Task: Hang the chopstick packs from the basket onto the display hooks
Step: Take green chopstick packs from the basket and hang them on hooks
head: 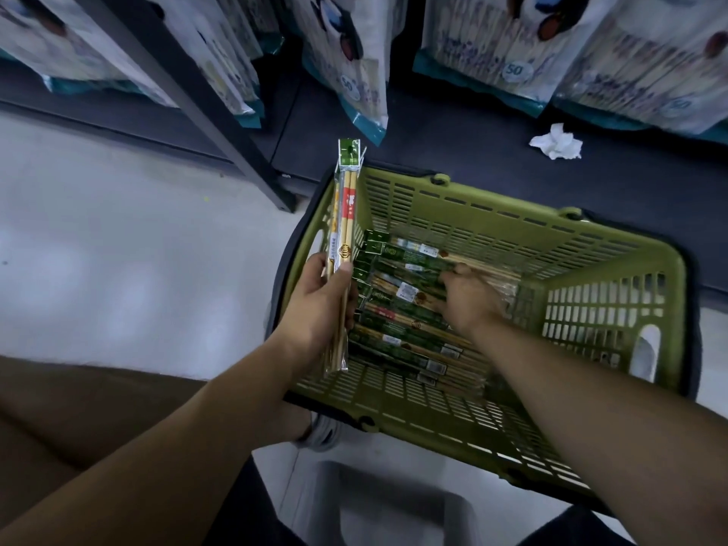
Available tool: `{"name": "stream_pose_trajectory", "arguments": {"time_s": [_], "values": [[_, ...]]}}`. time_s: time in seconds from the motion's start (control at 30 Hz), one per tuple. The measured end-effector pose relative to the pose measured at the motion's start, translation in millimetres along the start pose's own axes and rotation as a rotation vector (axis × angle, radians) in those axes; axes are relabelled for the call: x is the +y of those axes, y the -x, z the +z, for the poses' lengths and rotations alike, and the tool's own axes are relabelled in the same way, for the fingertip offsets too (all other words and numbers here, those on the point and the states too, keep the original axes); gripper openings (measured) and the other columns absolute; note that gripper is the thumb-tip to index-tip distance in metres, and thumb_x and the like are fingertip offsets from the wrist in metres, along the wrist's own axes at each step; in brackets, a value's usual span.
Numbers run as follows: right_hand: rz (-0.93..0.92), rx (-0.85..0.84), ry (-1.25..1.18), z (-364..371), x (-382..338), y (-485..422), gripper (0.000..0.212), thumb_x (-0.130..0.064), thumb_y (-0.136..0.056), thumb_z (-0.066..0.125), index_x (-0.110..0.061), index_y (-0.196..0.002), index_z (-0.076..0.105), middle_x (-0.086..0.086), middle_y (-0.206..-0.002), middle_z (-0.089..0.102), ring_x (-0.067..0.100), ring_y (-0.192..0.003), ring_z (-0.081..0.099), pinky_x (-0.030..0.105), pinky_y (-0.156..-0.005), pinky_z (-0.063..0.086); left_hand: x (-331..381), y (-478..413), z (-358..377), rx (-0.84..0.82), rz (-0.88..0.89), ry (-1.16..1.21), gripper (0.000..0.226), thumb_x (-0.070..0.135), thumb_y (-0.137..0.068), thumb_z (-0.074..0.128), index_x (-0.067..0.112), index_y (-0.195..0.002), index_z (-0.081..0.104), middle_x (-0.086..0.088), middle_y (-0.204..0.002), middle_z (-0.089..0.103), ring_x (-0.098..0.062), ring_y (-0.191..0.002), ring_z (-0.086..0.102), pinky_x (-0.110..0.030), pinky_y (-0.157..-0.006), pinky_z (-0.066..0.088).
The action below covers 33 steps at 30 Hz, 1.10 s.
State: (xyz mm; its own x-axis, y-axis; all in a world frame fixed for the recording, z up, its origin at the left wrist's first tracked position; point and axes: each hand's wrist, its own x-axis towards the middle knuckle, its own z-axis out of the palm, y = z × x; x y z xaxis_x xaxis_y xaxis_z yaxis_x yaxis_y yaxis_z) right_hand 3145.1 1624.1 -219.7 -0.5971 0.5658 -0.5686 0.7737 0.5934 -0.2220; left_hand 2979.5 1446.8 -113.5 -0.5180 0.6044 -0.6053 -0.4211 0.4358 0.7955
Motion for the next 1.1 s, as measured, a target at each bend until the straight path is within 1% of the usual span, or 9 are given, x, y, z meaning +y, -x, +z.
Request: {"name": "stream_pose_trajectory", "arguments": {"time_s": [0.23,0.4,0.6,0.73,0.8,0.87,0.93,1.0,1.1], "values": [[-0.046,0.073,0.067,-7.4,2.3,3.3,0.029,-0.034,-0.097,0.060,-0.018,-0.121,0.066,0.008,-0.118,0.063,0.029,-0.118,0.055,0.034,-0.089,0.049,-0.9,-1.2,1.5,0.027,-0.008,0.004,0.020,0.038,-0.103,0.055,0.026,-0.119,0.057,0.002,-0.076,0.061,-0.011,-0.064,0.057,-0.028,-0.058,0.052],[-0.036,0.072,0.011,-28.7,3.3,12.4,0.021,-0.035,-0.096,0.060,-0.024,-0.112,0.069,0.004,-0.108,0.069,0.028,-0.106,0.062,0.035,-0.077,0.055,1.5,5.3,3.3,0.045,-0.006,0.014,0.017,0.034,-0.105,0.056,0.020,-0.114,0.059,0.002,-0.073,0.061,-0.011,-0.061,0.056,-0.028,-0.056,0.052],[-0.051,0.113,-0.367,-61.2,-4.8,29.4,0.014,-0.033,-0.094,0.066,-0.026,-0.082,0.066,-0.007,-0.073,0.066,0.018,-0.067,0.063,0.025,-0.053,0.041,2.2,10.5,3.0,0.086,0.006,-0.003,0.008,0.029,-0.103,0.060,0.021,-0.100,0.060,0.004,-0.067,0.061,-0.010,-0.056,0.056,-0.028,-0.053,0.051],[-0.090,0.005,-0.765,-81.3,-28.6,49.5,0.011,-0.024,-0.090,0.076,-0.032,-0.085,0.071,-0.012,-0.076,0.075,0.002,-0.068,0.069,0.020,-0.063,0.047,1.6,14.1,7.1,0.106,-0.001,-0.005,0.006,0.032,-0.101,0.060,0.025,-0.101,0.060,0.004,-0.070,0.065,-0.010,-0.057,0.060,-0.025,-0.052,0.051],[-0.101,-0.053,-0.862,-87.3,-43.6,60.4,0.010,-0.030,-0.088,0.078,-0.037,-0.090,0.071,-0.015,-0.082,0.074,-0.001,-0.076,0.069,0.021,-0.067,0.048,4.8,18.2,12.0,0.080,-0.002,0.019,0.016,0.036,-0.099,0.058,0.028,-0.113,0.061,0.006,-0.082,0.073,-0.010,-0.069,0.067,-0.030,-0.058,0.054],[-0.089,-0.083,-0.973,-90.2,-60.7,70.8,0.023,-0.035,-0.086,0.079,-0.034,-0.108,0.070,-0.017,-0.091,0.071,-0.004,-0.076,0.068,0.016,-0.062,0.050,8.9,22.6,17.7,0.042,-0.014,0.033,0.040,0.042,-0.096,0.056,0.028,-0.134,0.054,0.003,-0.114,0.074,-0.021,-0.105,0.070,-0.043,-0.083,0.058],[-0.113,-0.070,-1.041,-92.7,-78.3,80.2,0.029,-0.033,-0.089,0.077,-0.026,-0.116,0.068,-0.012,-0.100,0.073,-0.004,-0.076,0.068,0.017,-0.062,0.052,11.6,26.7,23.1,-0.005,-0.007,0.113,0.045,0.038,-0.098,0.055,0.030,-0.143,0.051,-0.002,-0.129,0.071,-0.027,-0.120,0.067,-0.051,-0.098,0.053],[-0.220,0.018,-0.931,-92.9,-90.5,89.0,0.020,-0.031,-0.094,0.072,-0.028,-0.113,0.072,-0.007,-0.102,0.074,0.005,-0.086,0.069,0.025,-0.073,0.052,14.1,29.8,27.5,-0.057,0.002,0.250,0.033,0.026,-0.106,0.050,0.030,-0.139,0.055,-0.003,-0.125,0.074,-0.027,-0.116,0.070,-0.044,-0.091,0.058],[-0.330,0.142,-0.469,-94.1,-93.6,95.3,0.027,-0.041,-0.099,0.060,-0.028,-0.121,0.069,0.002,-0.105,0.053,0.019,-0.096,0.057,0.030,-0.078,0.044,20.4,33.0,28.5,-0.101,-0.027,0.385,0.033,0.021,-0.109,0.046,0.025,-0.141,0.052,-0.008,-0.121,0.075,-0.026,-0.109,0.074,-0.037,-0.078,0.062]]}}
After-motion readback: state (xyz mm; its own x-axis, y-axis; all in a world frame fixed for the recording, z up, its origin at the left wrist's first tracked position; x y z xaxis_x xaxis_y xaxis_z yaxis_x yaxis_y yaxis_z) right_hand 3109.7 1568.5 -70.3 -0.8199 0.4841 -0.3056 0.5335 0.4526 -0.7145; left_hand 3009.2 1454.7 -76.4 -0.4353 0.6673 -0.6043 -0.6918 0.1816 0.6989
